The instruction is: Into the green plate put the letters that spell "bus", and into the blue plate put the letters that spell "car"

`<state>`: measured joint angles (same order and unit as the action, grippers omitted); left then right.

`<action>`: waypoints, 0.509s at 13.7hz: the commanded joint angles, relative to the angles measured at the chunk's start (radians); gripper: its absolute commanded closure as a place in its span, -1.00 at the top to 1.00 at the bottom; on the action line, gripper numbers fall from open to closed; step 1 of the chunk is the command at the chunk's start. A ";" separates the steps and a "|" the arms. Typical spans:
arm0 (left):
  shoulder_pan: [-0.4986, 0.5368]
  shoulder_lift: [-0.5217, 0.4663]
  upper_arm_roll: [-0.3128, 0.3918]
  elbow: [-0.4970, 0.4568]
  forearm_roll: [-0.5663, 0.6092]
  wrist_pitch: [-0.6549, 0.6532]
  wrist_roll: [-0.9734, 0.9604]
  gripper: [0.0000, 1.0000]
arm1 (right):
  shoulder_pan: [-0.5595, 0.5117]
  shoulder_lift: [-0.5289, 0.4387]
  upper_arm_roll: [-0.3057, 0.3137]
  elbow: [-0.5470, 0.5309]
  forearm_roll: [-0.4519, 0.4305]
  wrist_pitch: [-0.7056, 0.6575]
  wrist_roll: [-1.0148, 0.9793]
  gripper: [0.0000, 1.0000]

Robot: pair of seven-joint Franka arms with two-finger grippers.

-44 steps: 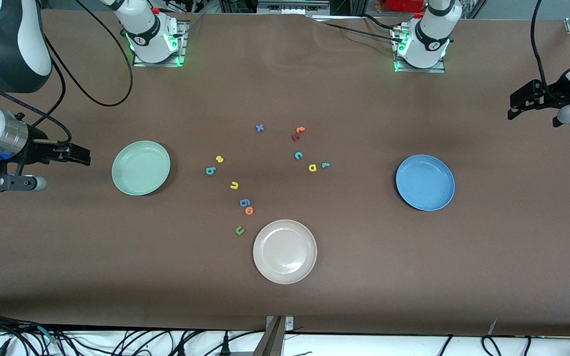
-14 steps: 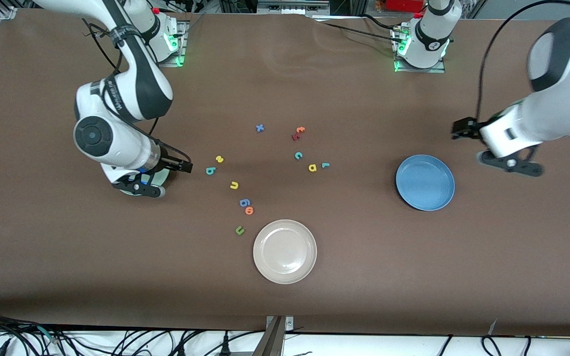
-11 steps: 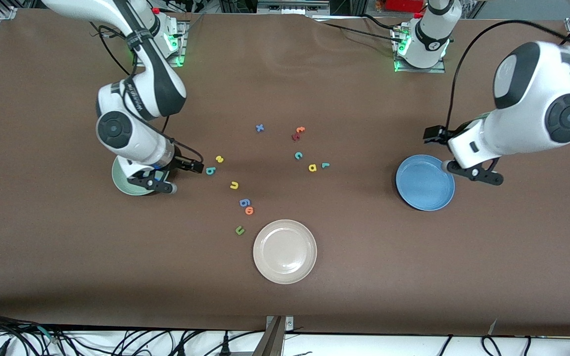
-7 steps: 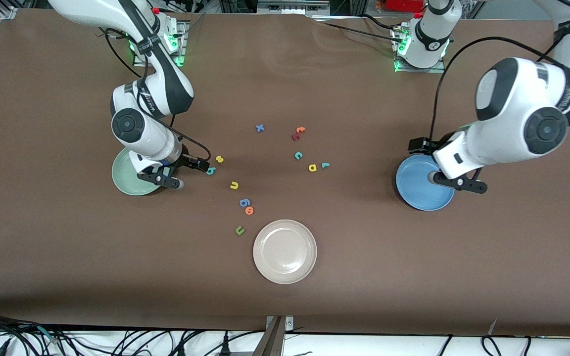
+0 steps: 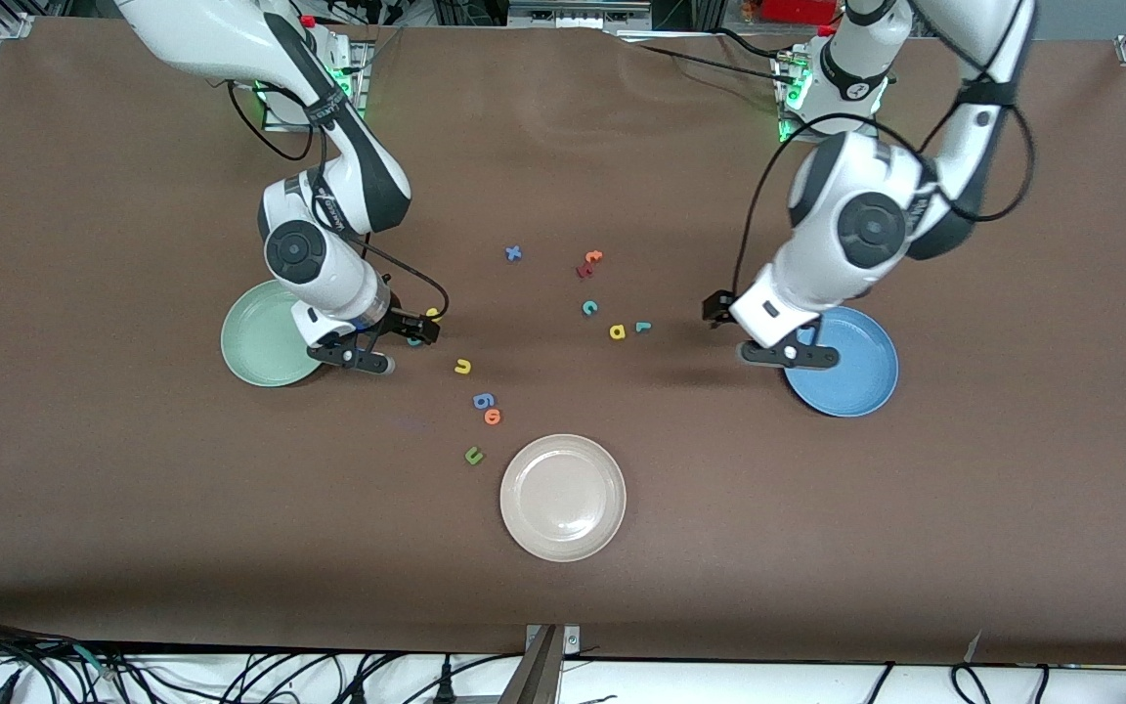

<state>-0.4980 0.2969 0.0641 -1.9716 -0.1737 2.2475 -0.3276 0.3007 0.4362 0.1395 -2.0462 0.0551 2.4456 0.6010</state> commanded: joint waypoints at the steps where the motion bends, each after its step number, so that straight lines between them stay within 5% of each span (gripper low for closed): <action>1: -0.101 0.036 0.016 -0.105 -0.015 0.212 -0.167 1.00 | 0.003 0.024 -0.003 -0.005 -0.040 0.018 0.003 0.89; 7: -0.203 0.203 0.017 -0.101 0.028 0.420 -0.369 1.00 | 0.017 0.070 -0.003 -0.002 -0.060 0.056 0.002 0.67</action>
<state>-0.6712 0.4532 0.0643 -2.0875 -0.1699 2.6219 -0.6435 0.3034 0.4965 0.1385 -2.0465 0.0132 2.4753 0.6001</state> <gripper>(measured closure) 0.000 0.163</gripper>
